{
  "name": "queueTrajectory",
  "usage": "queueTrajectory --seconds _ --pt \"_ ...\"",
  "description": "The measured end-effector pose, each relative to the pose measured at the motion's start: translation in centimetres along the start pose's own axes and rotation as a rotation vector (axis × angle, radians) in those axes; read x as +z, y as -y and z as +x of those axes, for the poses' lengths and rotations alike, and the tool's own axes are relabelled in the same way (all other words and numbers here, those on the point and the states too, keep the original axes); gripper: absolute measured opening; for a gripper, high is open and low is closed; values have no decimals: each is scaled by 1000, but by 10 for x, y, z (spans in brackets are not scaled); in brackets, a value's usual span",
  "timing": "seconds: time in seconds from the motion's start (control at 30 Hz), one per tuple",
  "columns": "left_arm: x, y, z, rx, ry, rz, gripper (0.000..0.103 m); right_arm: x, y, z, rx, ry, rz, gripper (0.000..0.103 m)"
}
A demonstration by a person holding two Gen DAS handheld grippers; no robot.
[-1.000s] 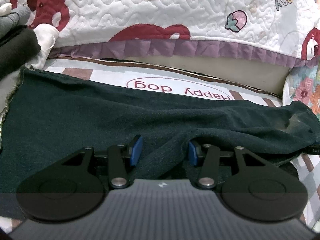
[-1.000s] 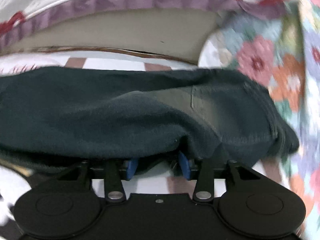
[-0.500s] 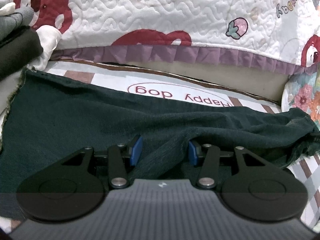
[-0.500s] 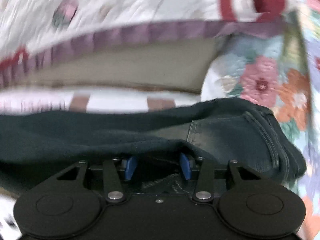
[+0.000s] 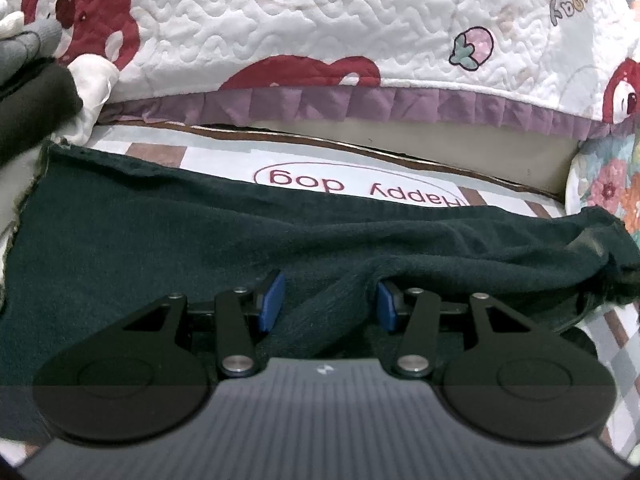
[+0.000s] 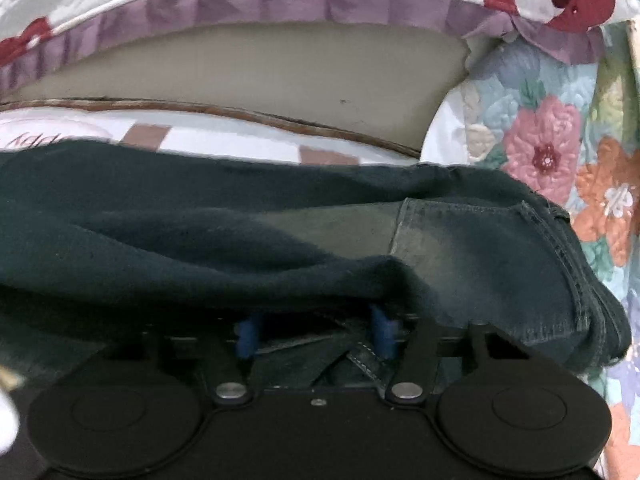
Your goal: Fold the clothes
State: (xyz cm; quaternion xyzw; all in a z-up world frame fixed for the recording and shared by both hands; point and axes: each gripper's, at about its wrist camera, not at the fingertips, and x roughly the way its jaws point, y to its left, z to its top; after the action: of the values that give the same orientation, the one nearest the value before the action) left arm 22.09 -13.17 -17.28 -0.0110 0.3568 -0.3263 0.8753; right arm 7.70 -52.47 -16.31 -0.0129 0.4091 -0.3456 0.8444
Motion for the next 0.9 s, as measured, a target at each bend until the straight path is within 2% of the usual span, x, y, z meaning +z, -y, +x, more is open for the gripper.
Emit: queueTrajectory --seconds 0.03,0.13,0.17,0.2,0.27,0.33,0.4,0.47,0.57,0.63,0.8,0.9 --pt "2 0 -3 4 7 8 48 2 1 -10 -13 25 17 10" --pt "8 -1 -12 16 27 32 50 3 21 -71 24 172 157 9" --pt "10 -2 -14 5 20 39 55 0 27 -91 34 208 181 7" --pt "11 -3 -15 -14 5 45 60 -9 32 -105 37 207 154 6" --pt "6 4 -13 18 -29 111 62 -35 39 -119 27 155 55 6" --pt "-1 13 -11 64 -64 187 62 -63 43 -109 34 61 20 6" --pt "-9 22 -9 110 -98 263 62 -82 38 -94 46 2 11 6" --pt "-15 27 -11 211 -94 367 62 -85 30 -84 31 -12 8 6" --pt "-17 22 -16 344 -69 486 64 -72 34 -79 31 17 96 7" --pt "-15 16 -21 387 -67 502 66 -68 37 -76 42 23 123 7" --pt "-8 3 -35 471 -67 512 66 -78 37 -80 67 7 70 8" --pt "-4 -5 -43 522 -68 517 65 -86 42 -74 104 -39 47 11"
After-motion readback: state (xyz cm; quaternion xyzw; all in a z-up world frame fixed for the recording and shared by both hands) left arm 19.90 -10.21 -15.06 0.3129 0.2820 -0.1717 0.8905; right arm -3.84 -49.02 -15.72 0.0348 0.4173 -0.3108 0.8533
